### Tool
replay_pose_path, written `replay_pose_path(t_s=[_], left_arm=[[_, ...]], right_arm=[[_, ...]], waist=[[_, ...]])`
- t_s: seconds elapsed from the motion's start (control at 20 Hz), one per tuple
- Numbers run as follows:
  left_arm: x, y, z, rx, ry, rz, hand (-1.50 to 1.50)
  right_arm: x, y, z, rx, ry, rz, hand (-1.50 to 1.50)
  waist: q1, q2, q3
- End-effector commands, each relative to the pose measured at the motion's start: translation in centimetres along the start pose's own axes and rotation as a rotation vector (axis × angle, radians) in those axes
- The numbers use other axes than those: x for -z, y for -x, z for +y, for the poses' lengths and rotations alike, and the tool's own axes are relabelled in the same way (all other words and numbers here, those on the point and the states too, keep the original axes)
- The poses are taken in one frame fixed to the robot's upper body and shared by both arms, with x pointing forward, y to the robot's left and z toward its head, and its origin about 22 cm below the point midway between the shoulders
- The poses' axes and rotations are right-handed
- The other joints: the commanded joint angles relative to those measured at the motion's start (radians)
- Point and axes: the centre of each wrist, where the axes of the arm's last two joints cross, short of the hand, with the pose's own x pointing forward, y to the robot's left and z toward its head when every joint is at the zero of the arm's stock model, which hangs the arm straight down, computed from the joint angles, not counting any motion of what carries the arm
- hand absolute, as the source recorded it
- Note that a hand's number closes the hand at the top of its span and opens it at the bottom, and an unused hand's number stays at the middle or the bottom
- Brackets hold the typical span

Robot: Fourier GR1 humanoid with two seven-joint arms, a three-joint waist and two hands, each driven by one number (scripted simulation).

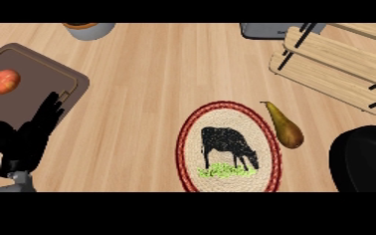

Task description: Pick the bell pepper from the placemat and place it in the tiered shelf

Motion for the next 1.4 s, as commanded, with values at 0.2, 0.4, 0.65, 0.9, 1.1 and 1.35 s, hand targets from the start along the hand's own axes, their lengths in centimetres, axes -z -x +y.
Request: replay_pose_path(t_s=[0.2,0.4,0.65,0.9,1.1,1.35], left_arm=[[-0.6,0.8,1.2,0.000,0.006,-0.009,0.00],[1.4,-1.3,-1.3,0.020,0.018,0.000,0.00],[-0.5,1.5,1.4,0.000,0.002,-0.018,0.00],[-0.4,-0.7,-0.8,-0.018,0.017,0.002,0.00],[-0.2,-0.7,-0.2,-0.010,0.004,-0.007,0.00],[-0.7,0.4,2.0,-0.005,0.015,-0.010,0.00]], right_arm=[[4.8,-0.4,-0.5,-0.104,0.033,0.135,1.50],[7.0,1.2,2.2,-0.162,0.036,0.145,1.50],[8.8,3.3,3.7,-0.151,0.025,0.165,1.50],[11.2,5.5,4.4,-0.054,0.041,0.190,1.50],[11.5,7.7,9.1,-0.115,-0.007,0.219,1.50],[13.6,7.8,7.3,-0.061,0.069,0.352,-1.50]], waist=[[0.011,0.003,0.000],[0.007,0.006,0.001],[0.007,0.004,0.001],[0.009,0.003,0.002],[0.008,0.004,0.002],[0.011,0.004,0.001]])
